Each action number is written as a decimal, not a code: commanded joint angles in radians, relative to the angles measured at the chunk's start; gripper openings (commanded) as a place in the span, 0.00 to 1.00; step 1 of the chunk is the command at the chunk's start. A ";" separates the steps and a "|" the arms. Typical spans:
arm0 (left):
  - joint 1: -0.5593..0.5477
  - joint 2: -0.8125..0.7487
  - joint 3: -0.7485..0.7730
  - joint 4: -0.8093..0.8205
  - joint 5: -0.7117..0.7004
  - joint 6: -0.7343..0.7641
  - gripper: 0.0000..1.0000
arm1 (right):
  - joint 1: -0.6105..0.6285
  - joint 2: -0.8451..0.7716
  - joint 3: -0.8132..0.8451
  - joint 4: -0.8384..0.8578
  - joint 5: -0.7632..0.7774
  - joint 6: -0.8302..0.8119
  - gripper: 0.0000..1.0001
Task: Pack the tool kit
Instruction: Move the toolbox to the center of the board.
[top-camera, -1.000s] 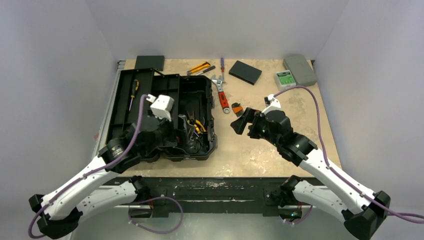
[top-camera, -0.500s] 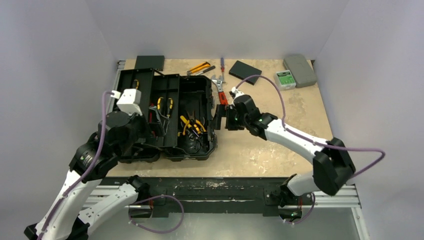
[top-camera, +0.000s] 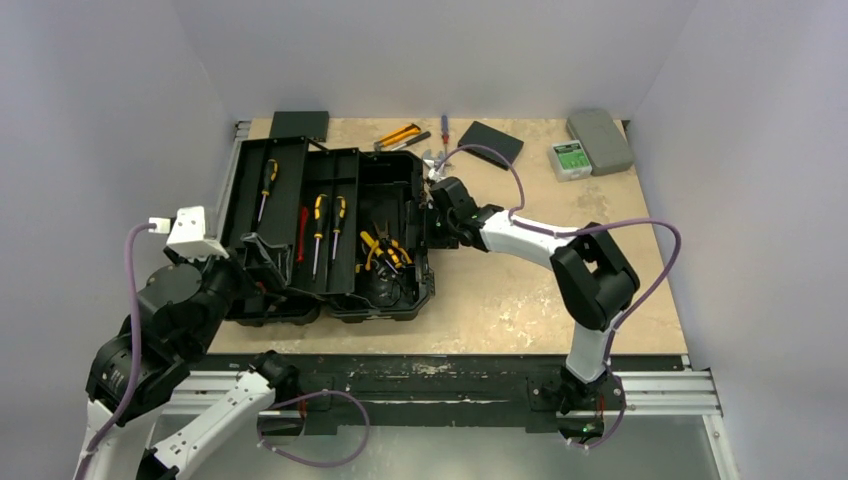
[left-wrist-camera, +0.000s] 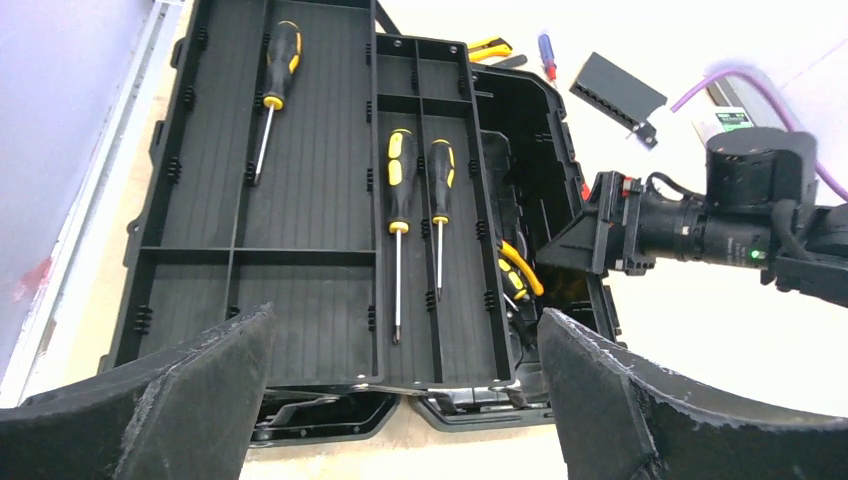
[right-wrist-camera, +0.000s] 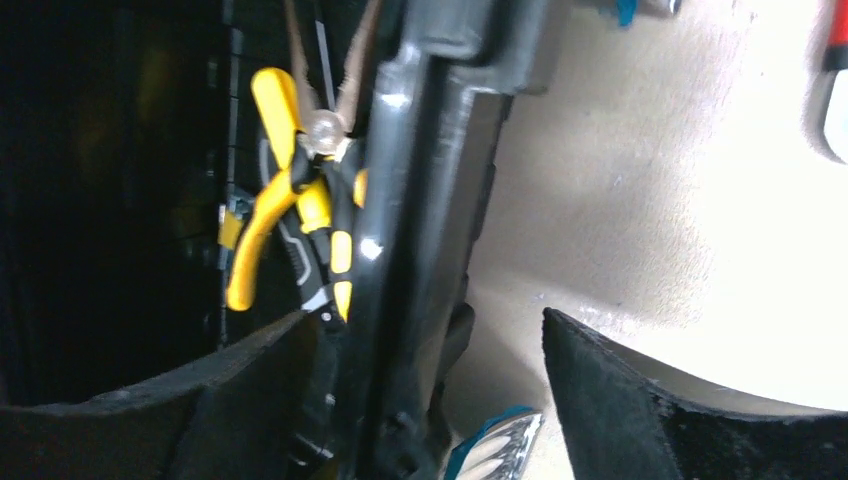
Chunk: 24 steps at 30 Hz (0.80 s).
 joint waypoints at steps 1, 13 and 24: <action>0.007 -0.025 0.023 -0.018 -0.046 0.031 1.00 | 0.008 0.026 0.051 0.006 -0.006 -0.002 0.73; 0.006 -0.019 0.003 -0.014 -0.017 0.051 1.00 | -0.049 -0.064 0.011 -0.035 0.097 0.021 0.00; 0.005 0.019 -0.022 0.012 0.014 0.057 1.00 | -0.169 -0.152 -0.051 -0.079 0.124 -0.023 0.00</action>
